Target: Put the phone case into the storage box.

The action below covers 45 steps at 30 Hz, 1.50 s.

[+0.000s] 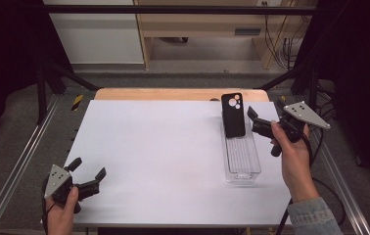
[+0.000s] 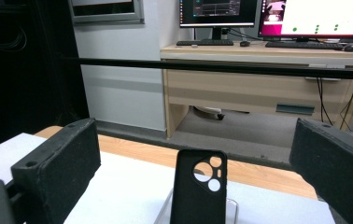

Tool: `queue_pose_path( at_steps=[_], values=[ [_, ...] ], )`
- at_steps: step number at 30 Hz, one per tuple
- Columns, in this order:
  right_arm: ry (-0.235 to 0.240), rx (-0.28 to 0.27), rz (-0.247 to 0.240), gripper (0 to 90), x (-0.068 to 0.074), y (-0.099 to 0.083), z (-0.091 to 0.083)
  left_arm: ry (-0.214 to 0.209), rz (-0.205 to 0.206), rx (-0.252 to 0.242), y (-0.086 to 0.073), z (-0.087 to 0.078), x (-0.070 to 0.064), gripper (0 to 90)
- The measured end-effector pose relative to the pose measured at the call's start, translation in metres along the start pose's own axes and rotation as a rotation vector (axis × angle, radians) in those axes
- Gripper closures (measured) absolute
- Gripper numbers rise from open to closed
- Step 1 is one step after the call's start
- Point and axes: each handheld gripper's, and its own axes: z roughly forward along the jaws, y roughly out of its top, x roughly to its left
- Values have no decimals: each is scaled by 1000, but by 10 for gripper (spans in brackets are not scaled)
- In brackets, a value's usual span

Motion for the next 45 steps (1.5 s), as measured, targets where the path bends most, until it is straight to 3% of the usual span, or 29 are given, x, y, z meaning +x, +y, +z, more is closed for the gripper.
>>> queue_pose_path(
  at_steps=[12, 20, 33, 36, 41, 45],
  values=[
    [-15, -24, -26, 20, -7, -16, -14, -15, -4, -7, 0, -6, 2, 34],
    [-18, -1, -38, 25, -12, -28, -29, -4, -6, -14, 0, -12, 6, 34],
    [-15, -3, -61, 27, -17, -33, -52, -2, -12, -16, -1, -16, 8, 34],
    [-16, 13, -93, 28, -17, -34, -58, -3, -12, -16, -1, -17, 9, 34],
    [7, 20, -79, 28, -18, -36, -66, -4, -10, -17, -1, -16, 8, 34],
    [4, 26, -94, 40, -19, -39, -74, -2, -12, -16, -1, -16, 8, 34]
  ],
)
